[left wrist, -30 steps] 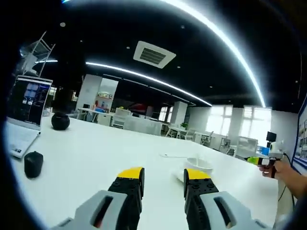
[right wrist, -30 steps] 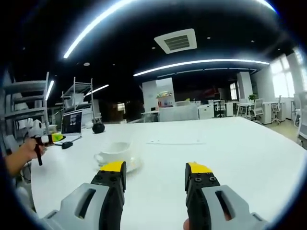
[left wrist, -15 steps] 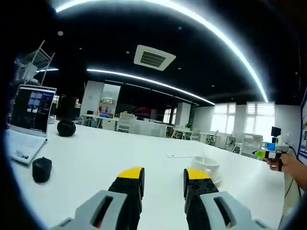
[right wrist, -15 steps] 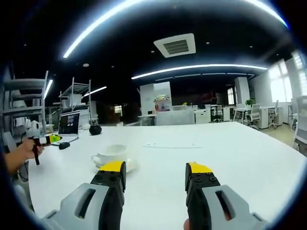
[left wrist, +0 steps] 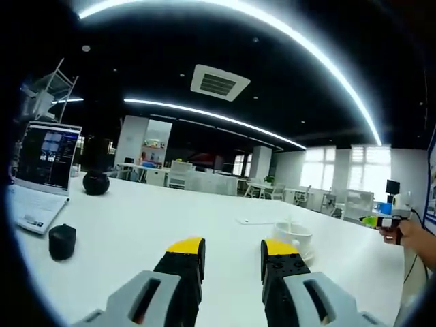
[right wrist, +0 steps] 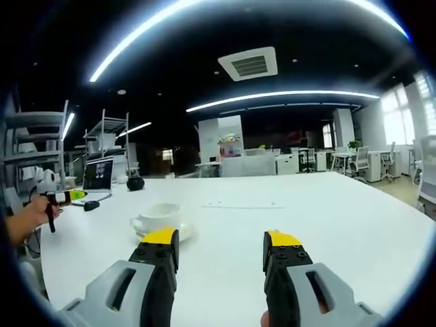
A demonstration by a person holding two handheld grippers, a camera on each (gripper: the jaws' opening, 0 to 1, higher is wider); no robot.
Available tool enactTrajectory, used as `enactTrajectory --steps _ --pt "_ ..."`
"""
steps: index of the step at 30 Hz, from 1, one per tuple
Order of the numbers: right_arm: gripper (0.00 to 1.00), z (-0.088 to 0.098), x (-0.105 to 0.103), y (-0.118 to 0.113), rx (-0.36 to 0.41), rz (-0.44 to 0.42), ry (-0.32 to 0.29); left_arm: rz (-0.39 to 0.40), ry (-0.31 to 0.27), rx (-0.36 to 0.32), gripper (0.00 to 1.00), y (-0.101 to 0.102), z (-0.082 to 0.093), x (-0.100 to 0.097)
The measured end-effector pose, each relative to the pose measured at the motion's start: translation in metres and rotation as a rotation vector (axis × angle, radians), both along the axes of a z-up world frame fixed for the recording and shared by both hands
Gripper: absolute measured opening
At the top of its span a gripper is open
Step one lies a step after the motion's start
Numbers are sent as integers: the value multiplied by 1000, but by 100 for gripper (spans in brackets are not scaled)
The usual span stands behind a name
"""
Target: Tidy tabletop coffee trays, cups and spoons，present forward
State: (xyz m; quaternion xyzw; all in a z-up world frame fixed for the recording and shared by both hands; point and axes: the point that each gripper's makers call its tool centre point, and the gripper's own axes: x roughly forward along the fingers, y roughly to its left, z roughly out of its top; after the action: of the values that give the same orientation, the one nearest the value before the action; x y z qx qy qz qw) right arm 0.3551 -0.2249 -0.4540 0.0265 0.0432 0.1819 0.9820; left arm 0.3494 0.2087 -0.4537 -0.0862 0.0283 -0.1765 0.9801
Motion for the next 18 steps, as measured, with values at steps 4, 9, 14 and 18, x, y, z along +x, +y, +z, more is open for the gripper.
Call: enactTrajectory --steps 4,9,14,18 --pt "50 1 -2 2 7 -5 -2 -1 -5 -5 34 0 1 -1" --pt "50 -2 -3 2 9 -9 -1 -3 -3 -8 34 1 1 -3" --pt "50 -3 -7 5 27 -15 0 1 -4 -12 34 4 2 -4" --pt "50 -4 -8 7 36 -19 -5 7 -6 -8 34 8 1 -3"
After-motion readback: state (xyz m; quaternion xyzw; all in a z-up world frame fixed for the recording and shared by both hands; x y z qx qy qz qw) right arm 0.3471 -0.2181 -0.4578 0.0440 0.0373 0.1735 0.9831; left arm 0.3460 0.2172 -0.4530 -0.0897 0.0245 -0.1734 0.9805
